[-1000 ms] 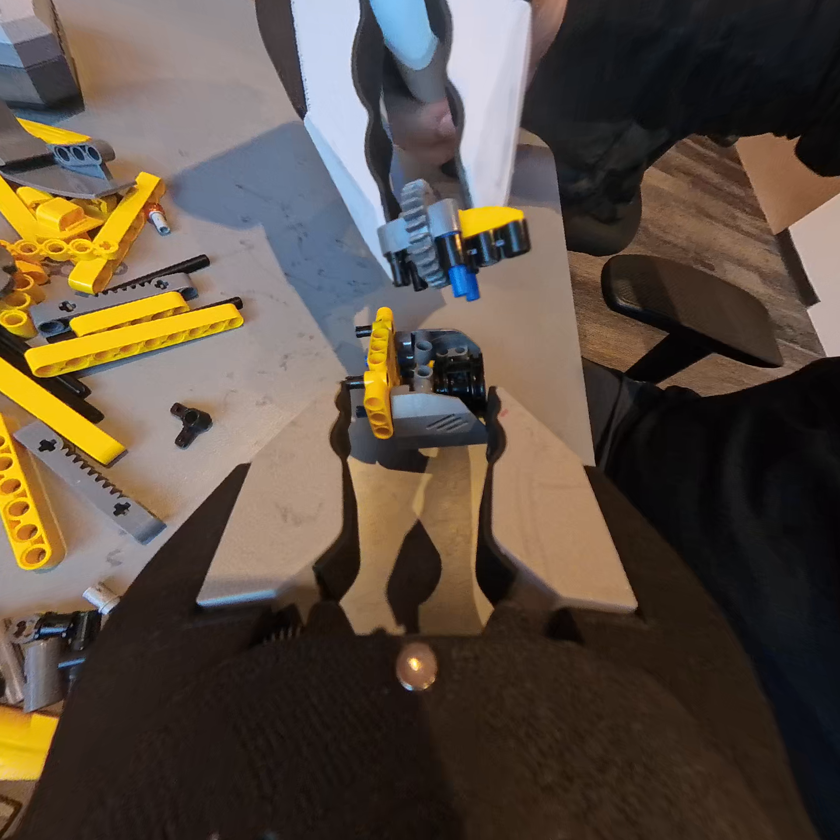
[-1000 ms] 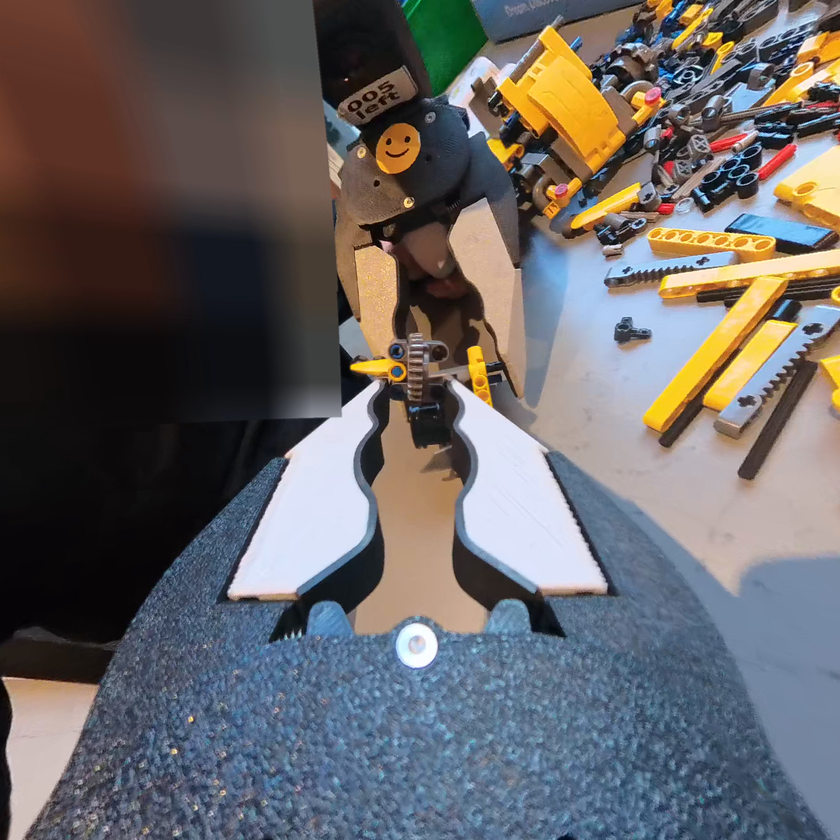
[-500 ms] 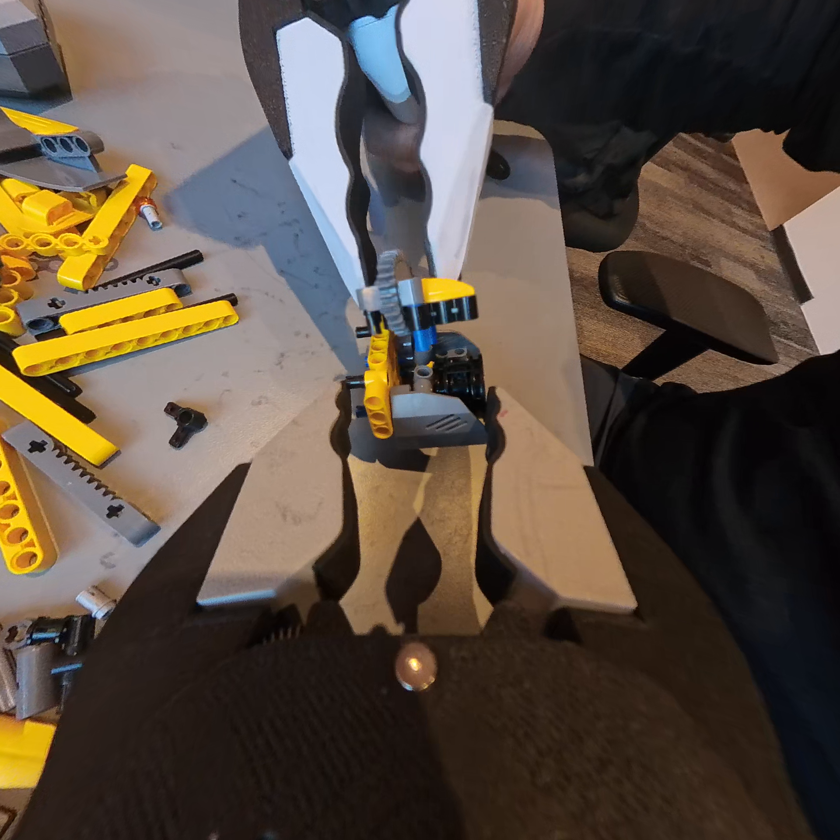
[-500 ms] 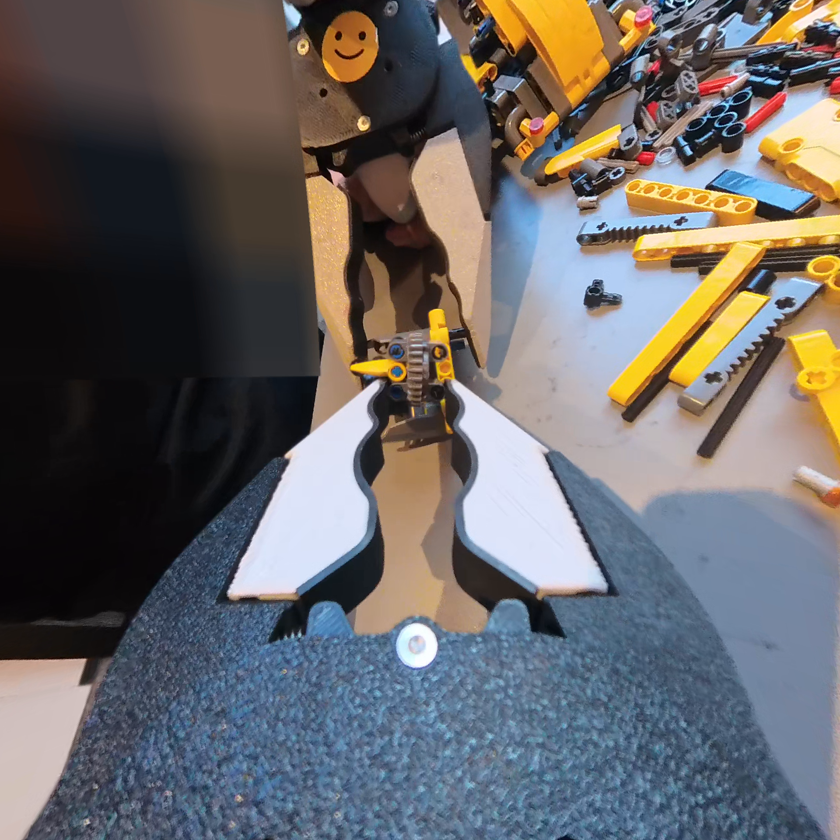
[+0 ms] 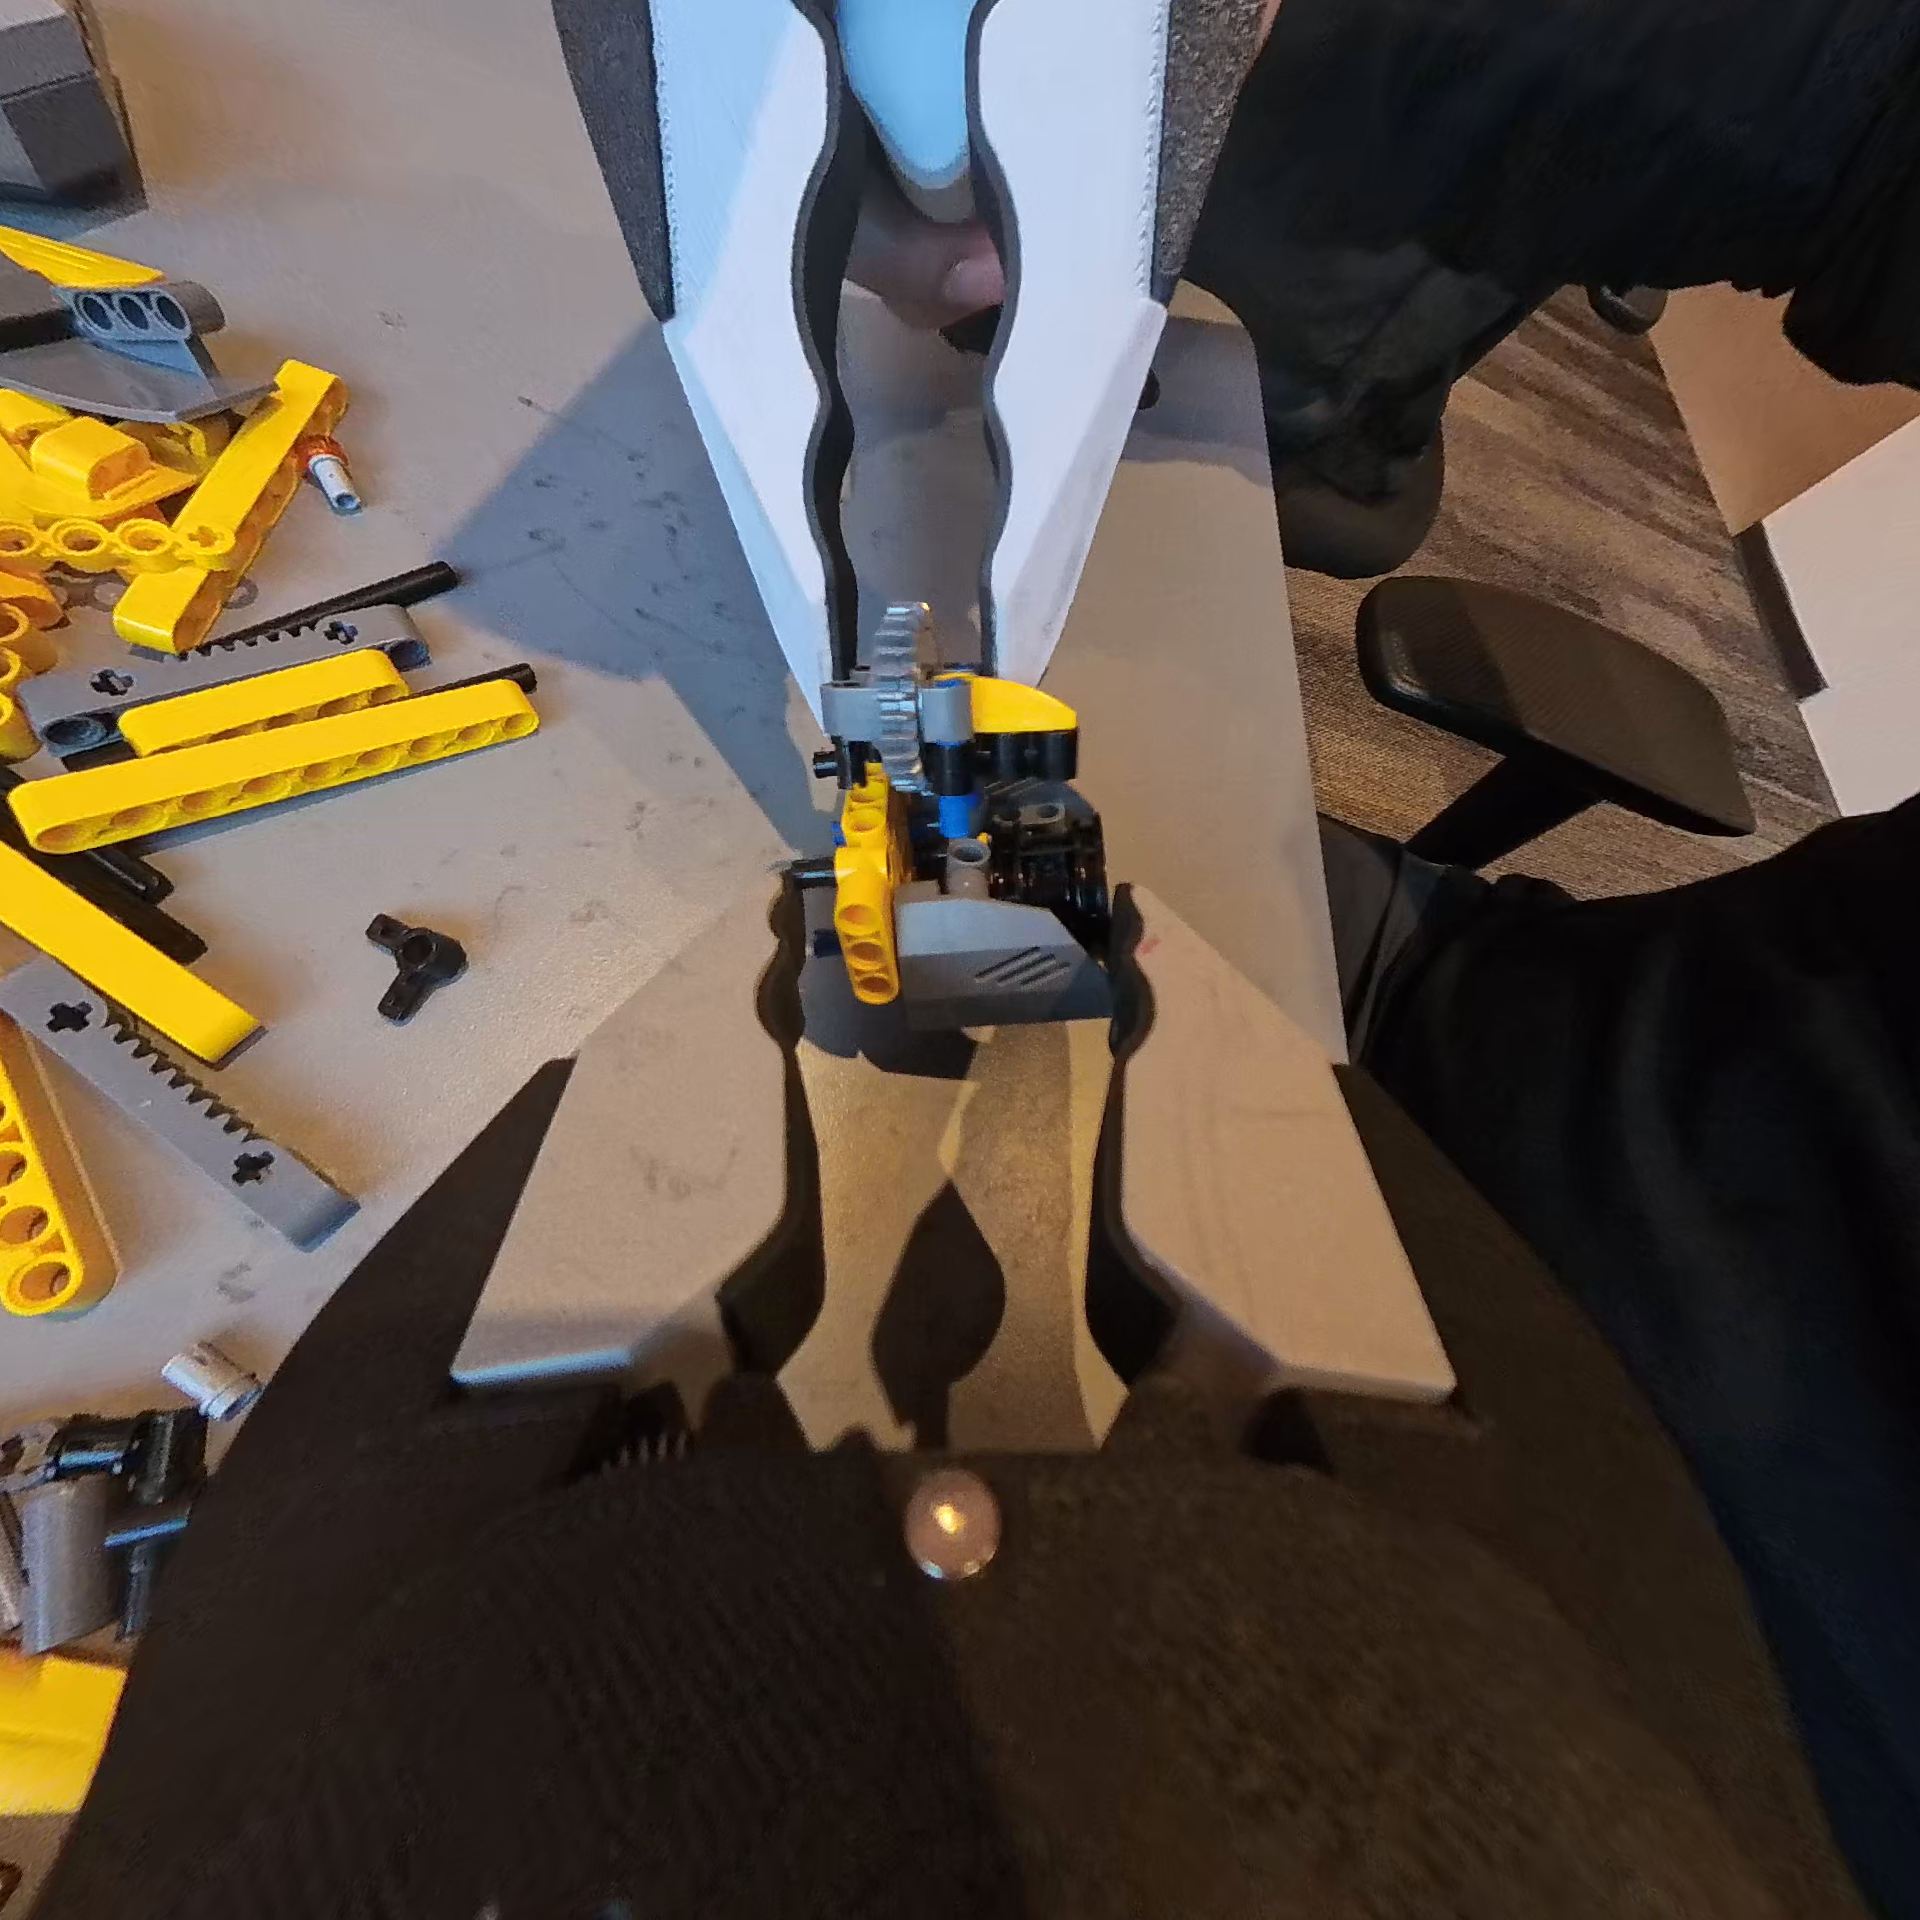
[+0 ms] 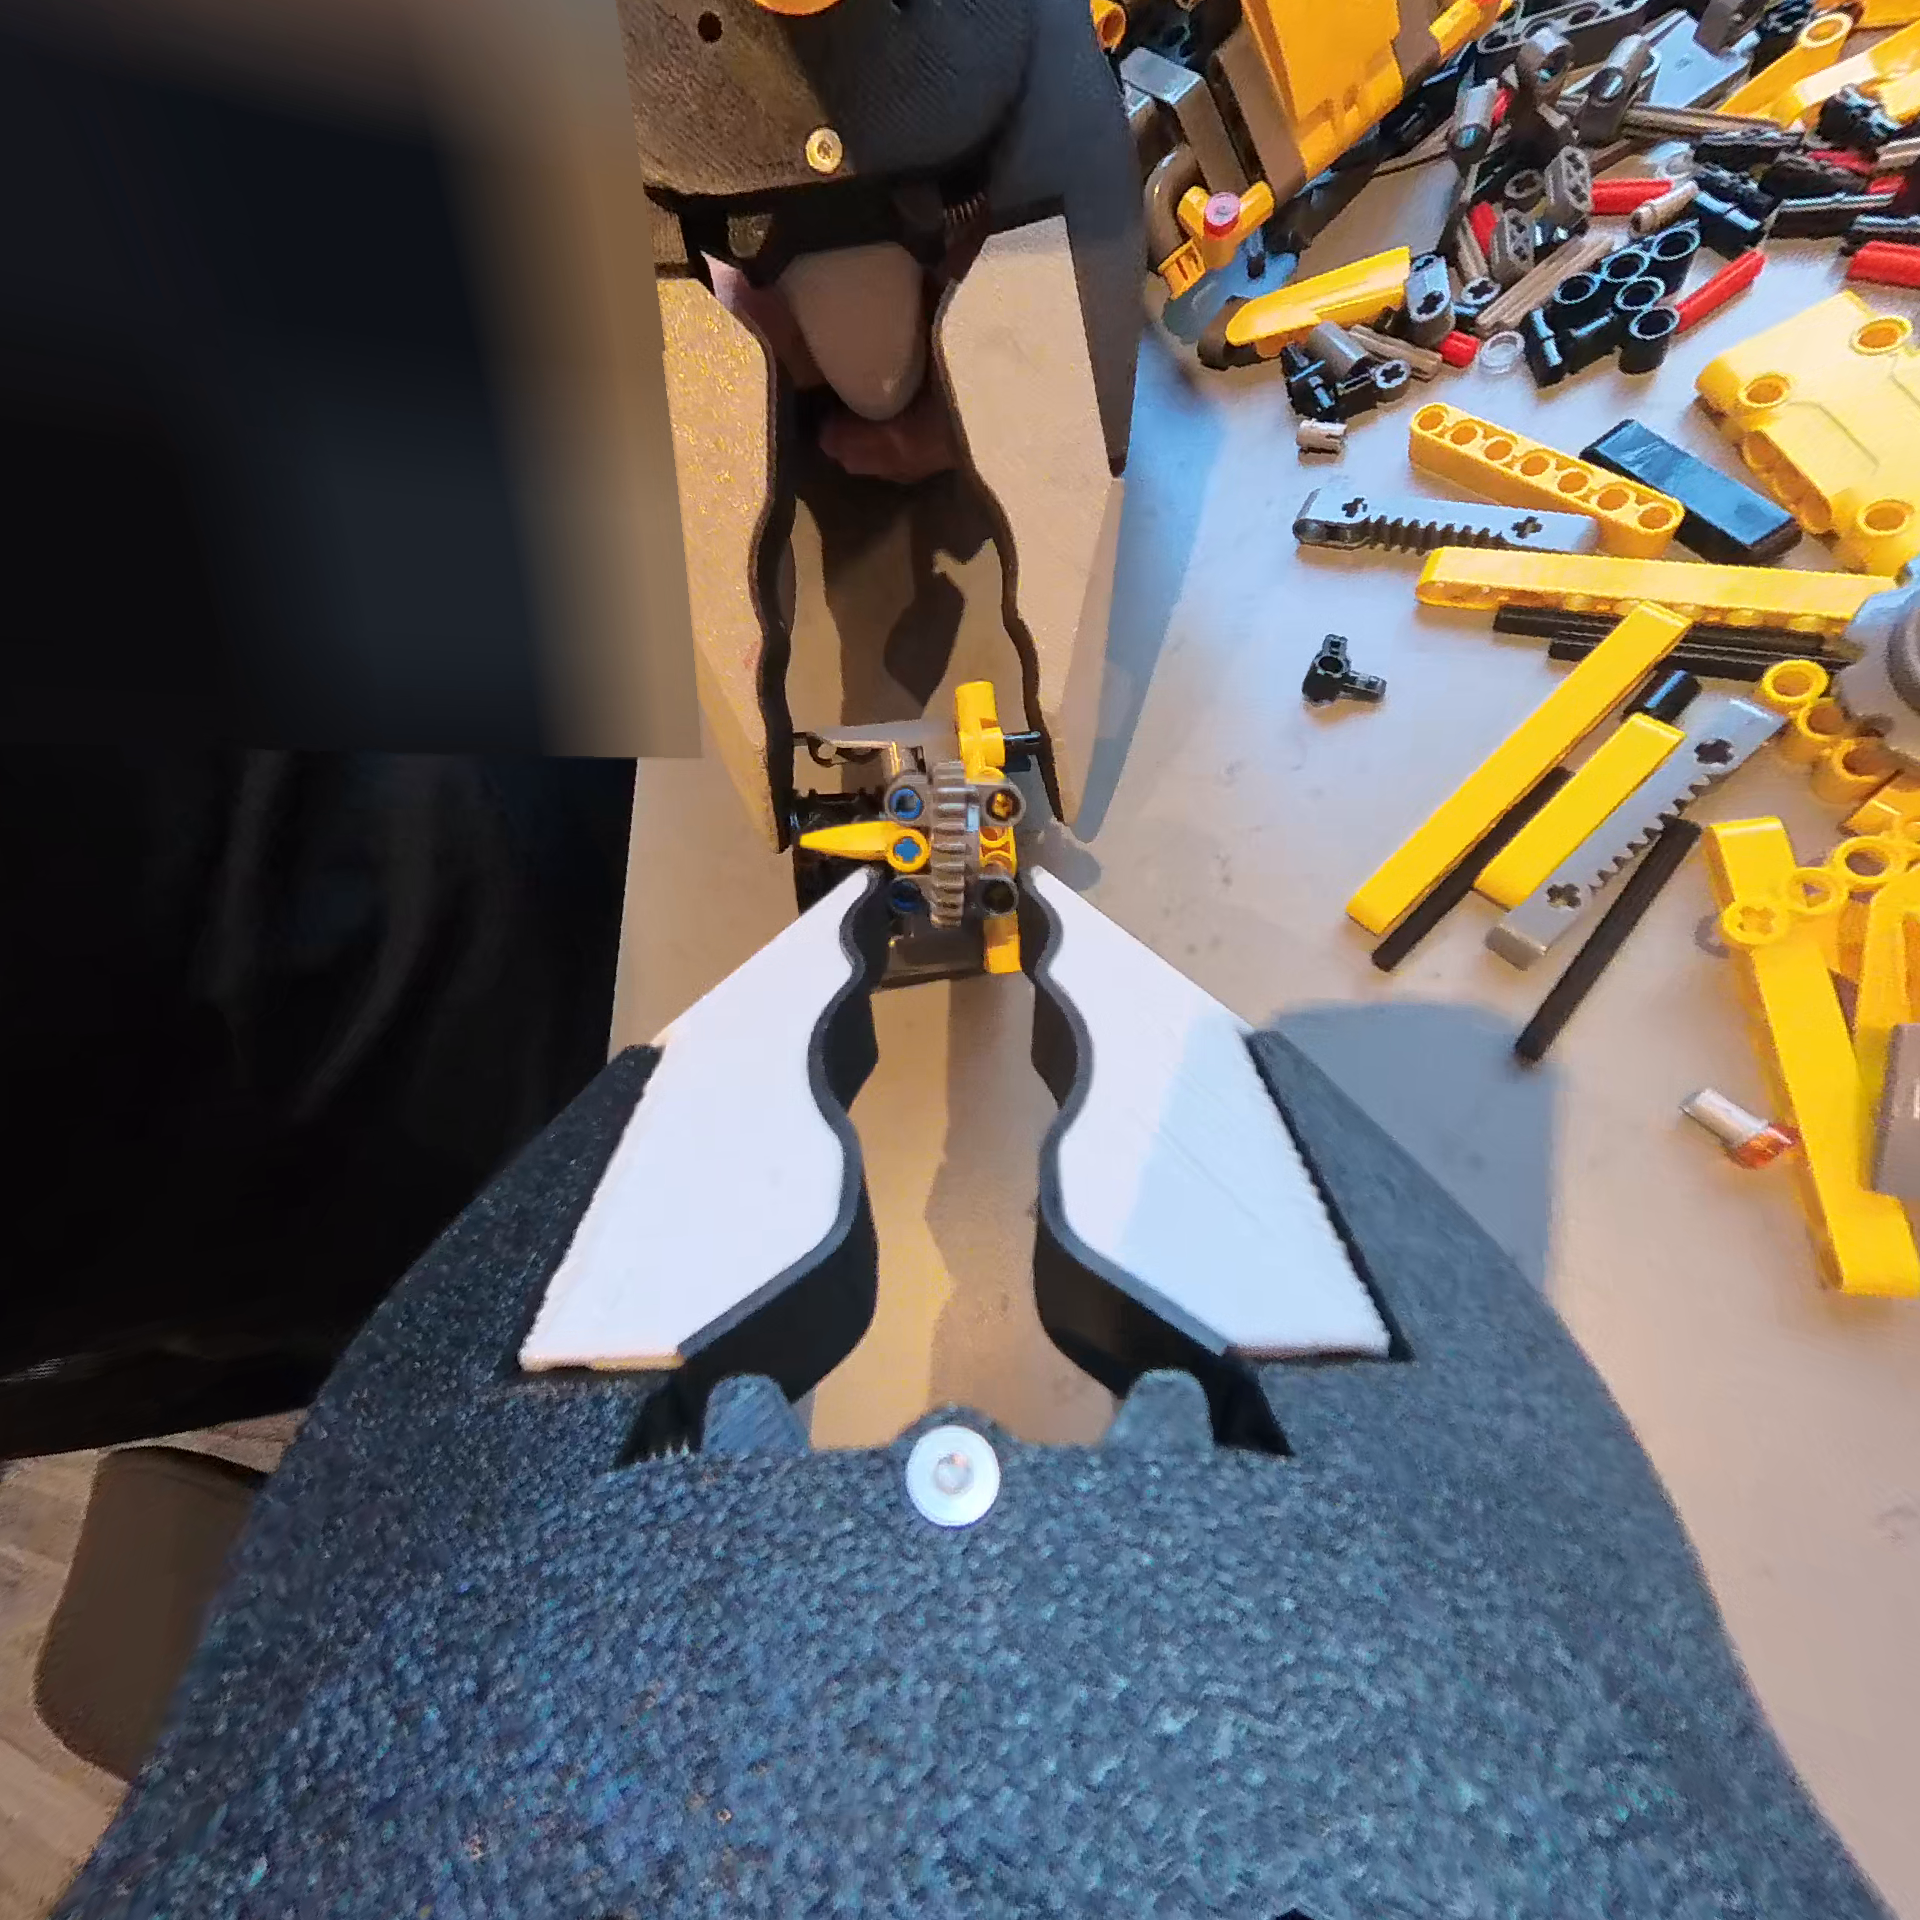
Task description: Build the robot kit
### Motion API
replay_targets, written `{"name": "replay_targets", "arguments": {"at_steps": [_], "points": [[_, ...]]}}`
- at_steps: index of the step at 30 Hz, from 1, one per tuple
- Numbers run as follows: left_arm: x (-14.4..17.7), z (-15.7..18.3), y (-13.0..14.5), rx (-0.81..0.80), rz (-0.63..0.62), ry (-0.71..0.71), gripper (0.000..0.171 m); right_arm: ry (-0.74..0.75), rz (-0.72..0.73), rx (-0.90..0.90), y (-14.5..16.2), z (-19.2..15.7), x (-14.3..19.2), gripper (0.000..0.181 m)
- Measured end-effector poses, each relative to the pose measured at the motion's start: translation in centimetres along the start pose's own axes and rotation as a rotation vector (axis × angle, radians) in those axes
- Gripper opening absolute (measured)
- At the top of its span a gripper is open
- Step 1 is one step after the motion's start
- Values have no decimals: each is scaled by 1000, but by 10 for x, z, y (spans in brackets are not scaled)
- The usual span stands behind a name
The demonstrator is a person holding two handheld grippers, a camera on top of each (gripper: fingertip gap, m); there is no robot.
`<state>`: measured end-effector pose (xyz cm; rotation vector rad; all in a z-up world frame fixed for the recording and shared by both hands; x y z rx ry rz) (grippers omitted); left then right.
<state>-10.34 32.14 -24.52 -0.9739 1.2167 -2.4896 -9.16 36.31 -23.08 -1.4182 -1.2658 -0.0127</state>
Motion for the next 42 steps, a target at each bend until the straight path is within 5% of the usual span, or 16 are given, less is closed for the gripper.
{"name": "replay_targets", "arguments": {"at_steps": [18, 36, 42], "points": [[1, -2, 1, 15, 0, -7, 56, 146, -236, 259, -1, -2, 0, 24], [4, 1, 5, -153, -29, -190, 54, 443, -210, 687, -5, -15, -5, 24], [3, -1, 5, -86, -24, -135, 54, 377, -186, 578, 0, -8, -6, 24]]}}
Point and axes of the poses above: each gripper's, where its closed fingertips meet, x back along the fingers, y out of its underside, z = x × y across the jaws, the point moved 2 cm from there along x, back along the fingers, and after that the axes turned 10 degrees about y, right-handed, at the moved point
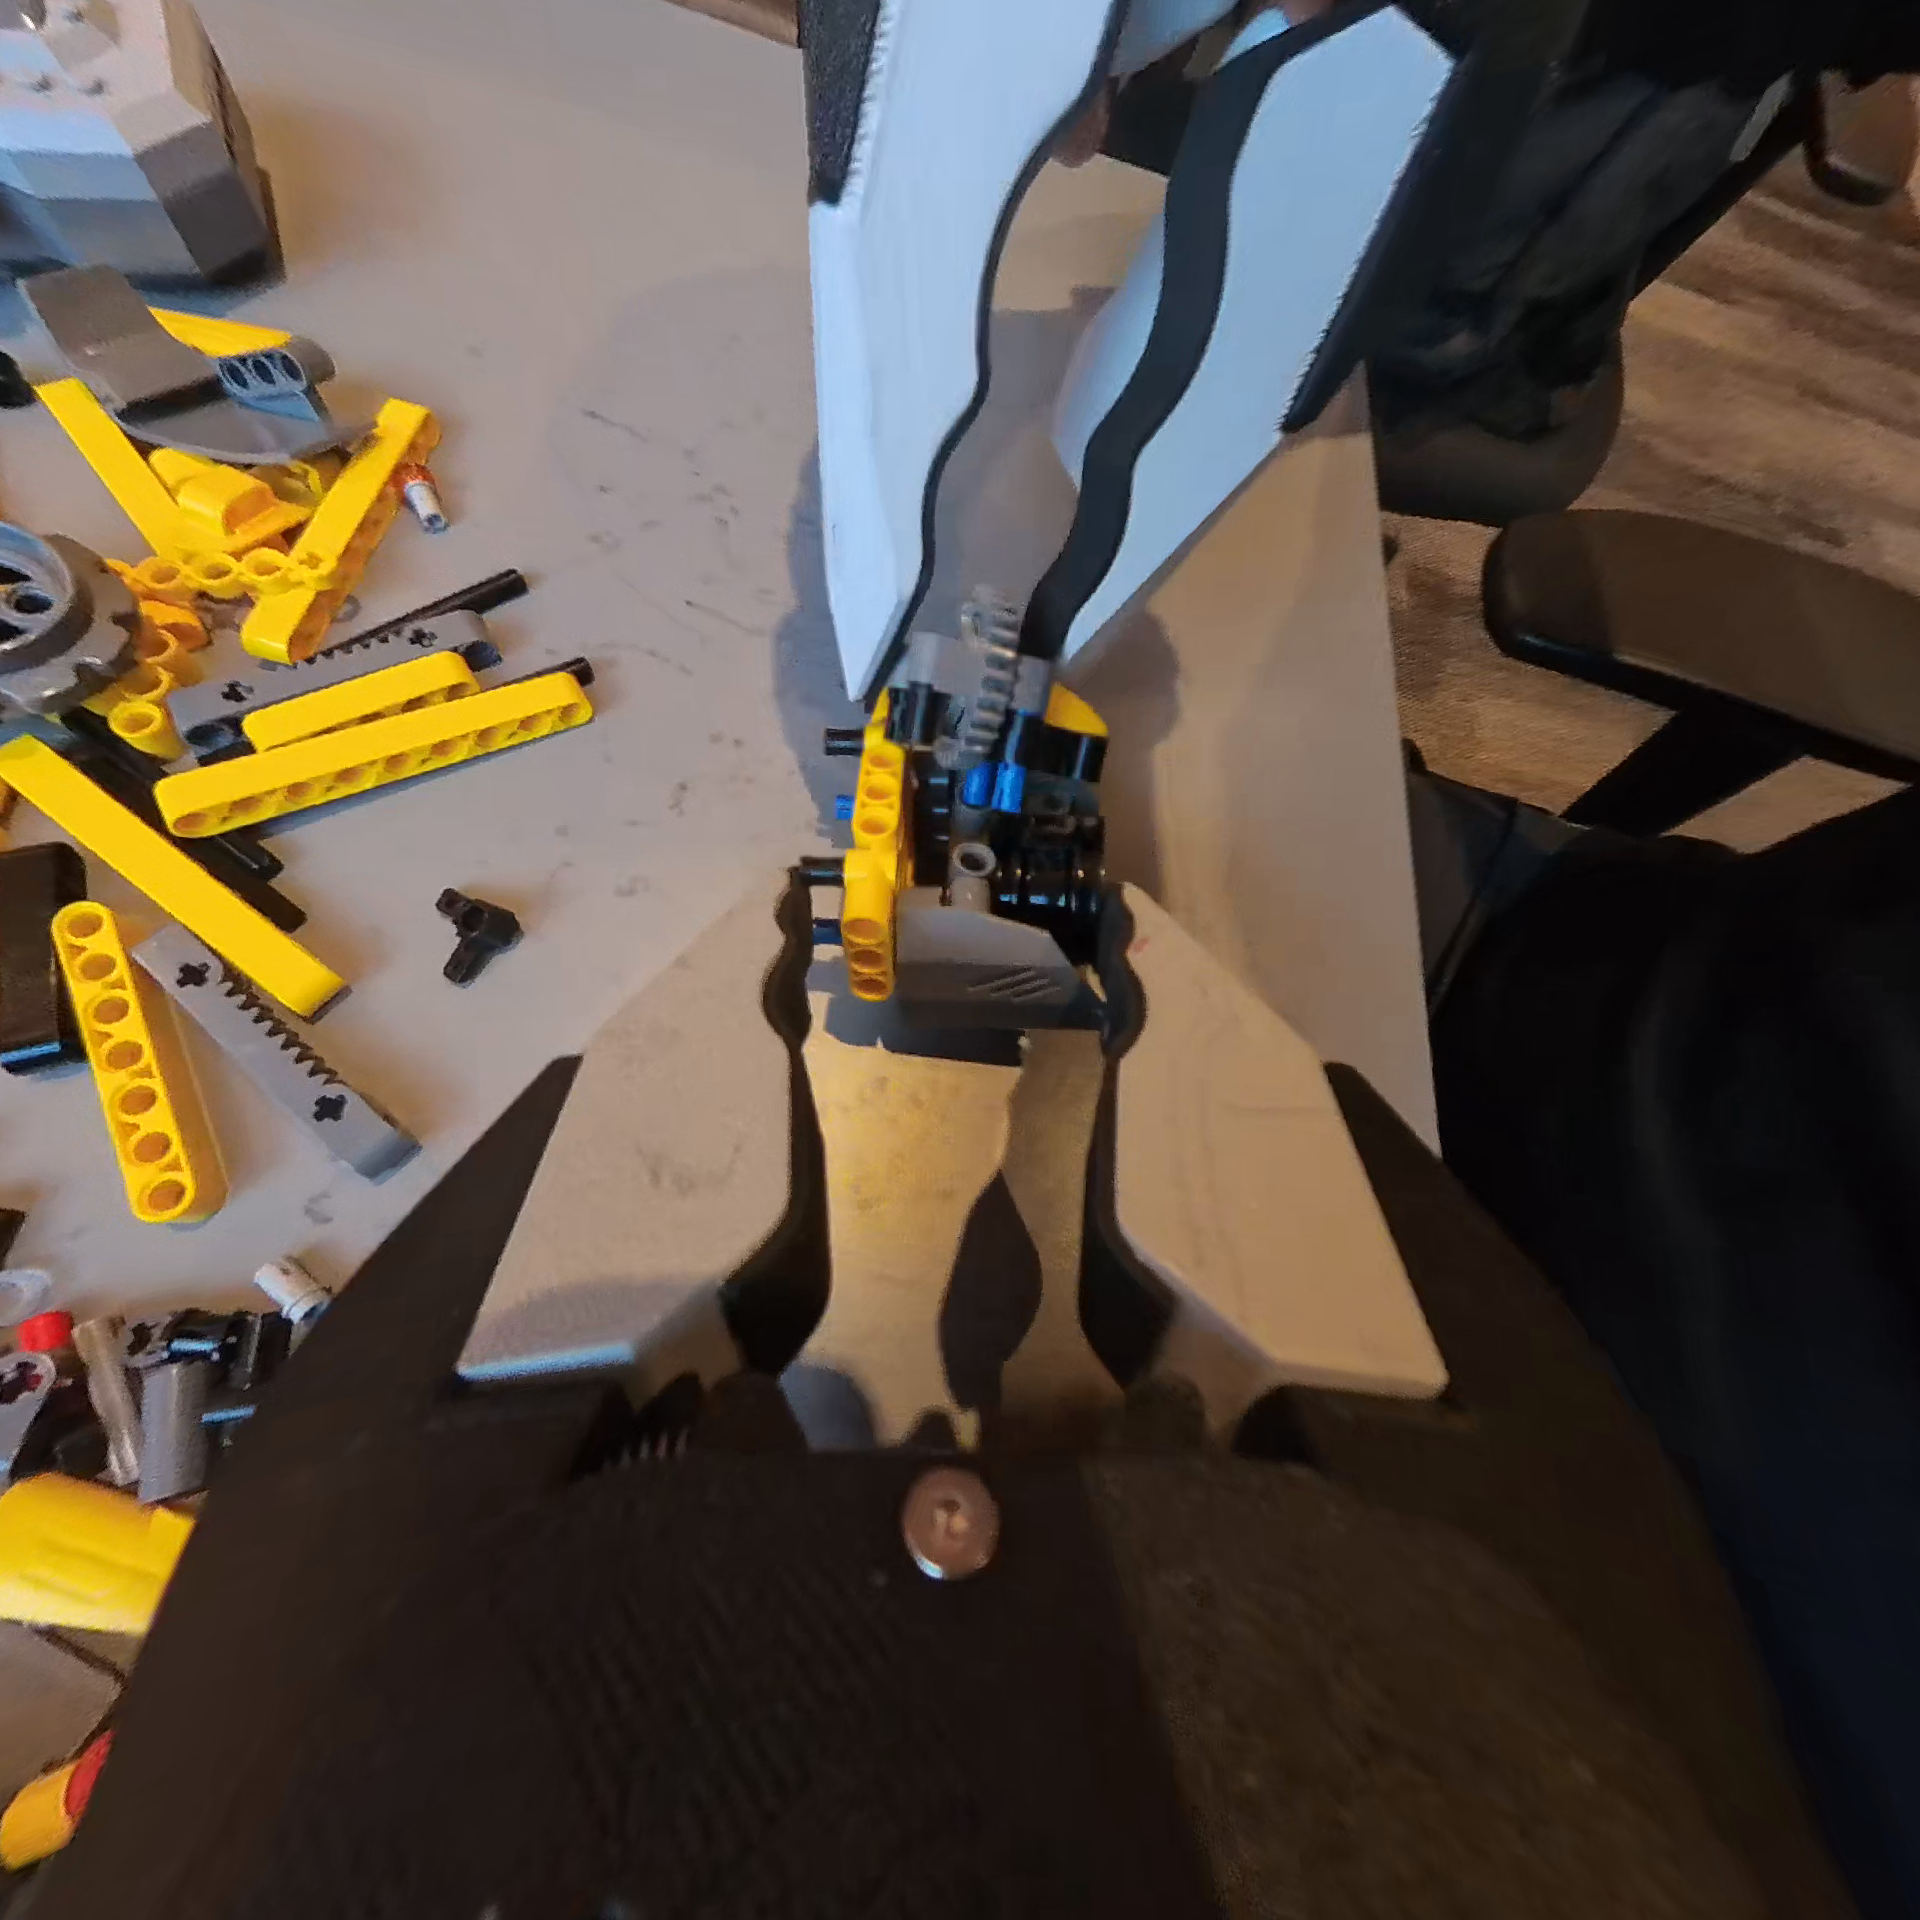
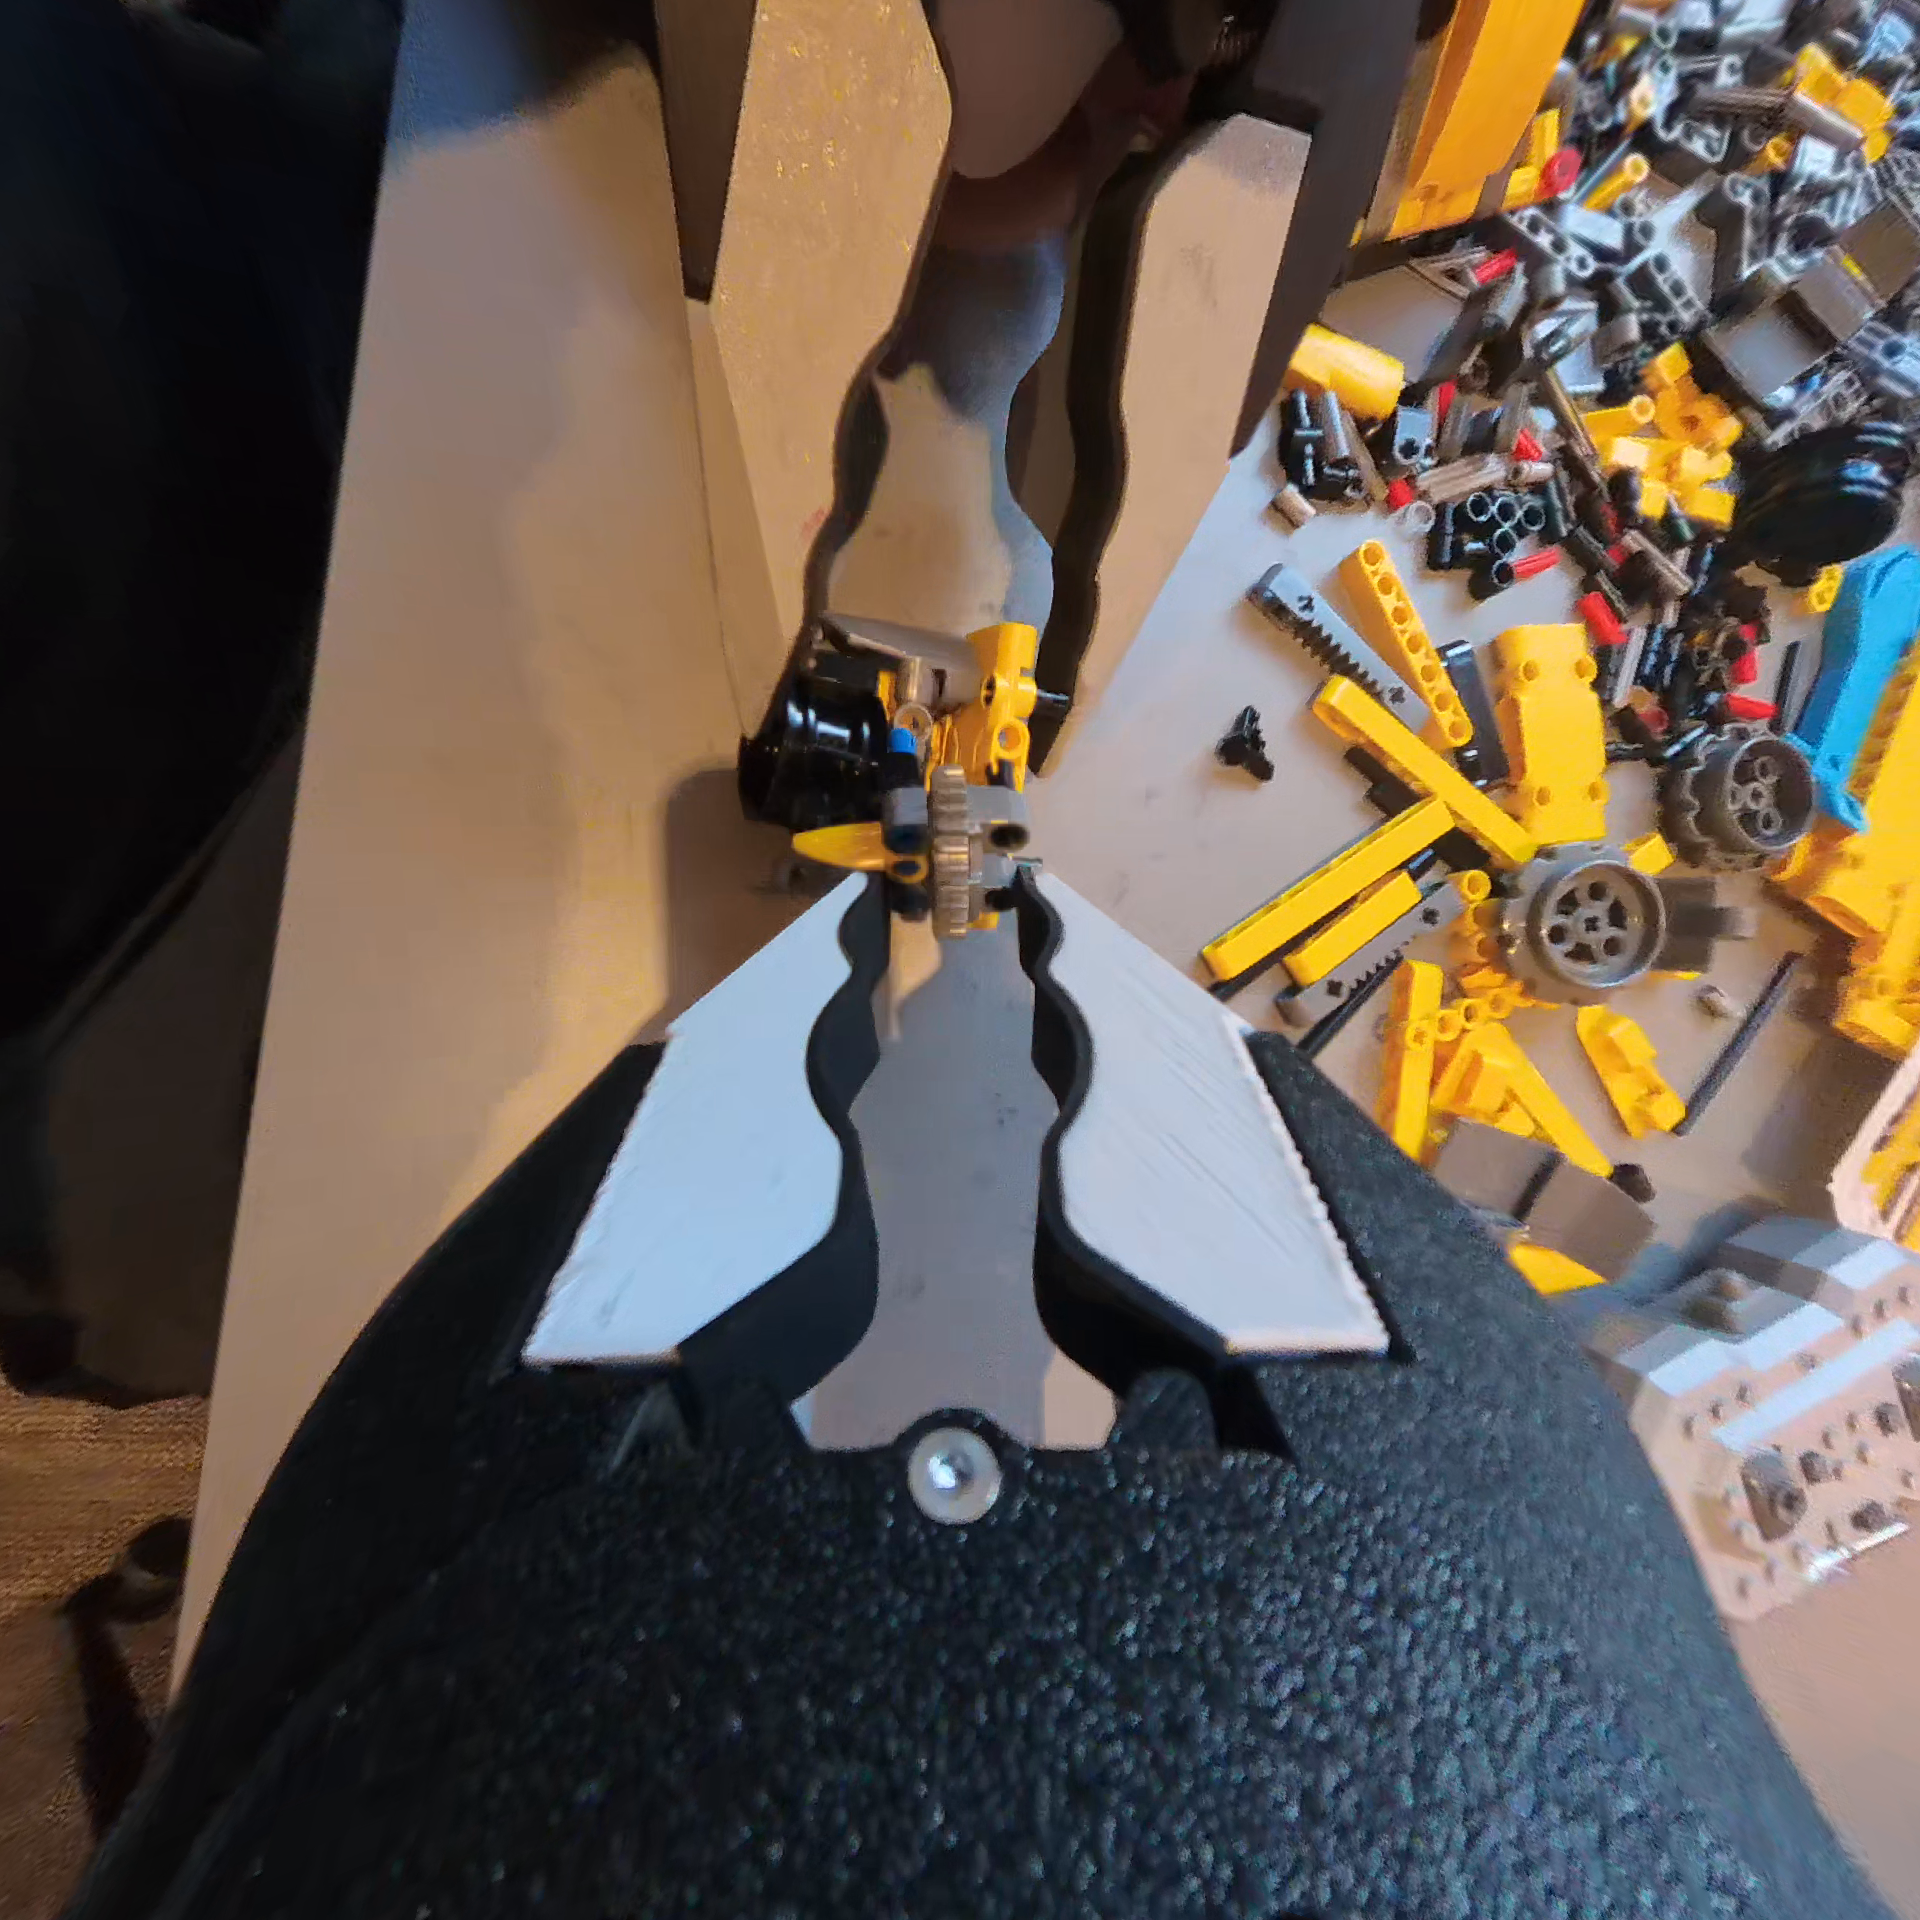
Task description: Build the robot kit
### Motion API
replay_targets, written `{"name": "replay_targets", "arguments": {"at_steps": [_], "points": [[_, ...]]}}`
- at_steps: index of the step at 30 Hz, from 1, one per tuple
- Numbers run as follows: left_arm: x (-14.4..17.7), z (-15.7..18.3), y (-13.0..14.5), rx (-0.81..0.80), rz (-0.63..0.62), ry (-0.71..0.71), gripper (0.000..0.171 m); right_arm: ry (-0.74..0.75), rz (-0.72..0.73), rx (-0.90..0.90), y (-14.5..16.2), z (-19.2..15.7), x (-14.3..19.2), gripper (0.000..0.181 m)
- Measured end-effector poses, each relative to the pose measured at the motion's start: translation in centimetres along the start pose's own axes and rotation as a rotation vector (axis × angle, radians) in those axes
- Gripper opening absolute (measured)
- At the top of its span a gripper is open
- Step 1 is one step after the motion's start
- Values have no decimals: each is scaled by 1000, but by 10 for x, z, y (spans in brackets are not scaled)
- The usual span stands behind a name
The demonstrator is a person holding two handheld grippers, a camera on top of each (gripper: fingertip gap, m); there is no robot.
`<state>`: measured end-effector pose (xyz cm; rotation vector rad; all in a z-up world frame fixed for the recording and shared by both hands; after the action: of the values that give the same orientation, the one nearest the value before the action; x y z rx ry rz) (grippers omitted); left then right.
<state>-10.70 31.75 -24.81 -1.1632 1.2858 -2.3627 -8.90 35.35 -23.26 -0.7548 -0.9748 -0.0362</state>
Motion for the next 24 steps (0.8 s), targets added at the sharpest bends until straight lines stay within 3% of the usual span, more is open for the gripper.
{"name": "replay_targets", "arguments": {"at_steps": [6, 24], "points": [[0, -1, 0, 15, 0, 7, 53, -74, -5, -40, 0, 2, -2, 24], [-4, -7, -3, -7, -5, -50, 60, -32, -55, -18, 2, 3, -2, 24]]}}
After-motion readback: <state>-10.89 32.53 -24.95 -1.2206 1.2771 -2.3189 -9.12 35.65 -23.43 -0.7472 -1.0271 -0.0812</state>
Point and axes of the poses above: each gripper's, where its closed fingertips meet, x back along the fingers, y out of its underside, z = x × y across the jaws, the point moved 2 cm from there along x, back along the fingers, and after that the axes turned 10 degrees about y, right-handed, at the moved point
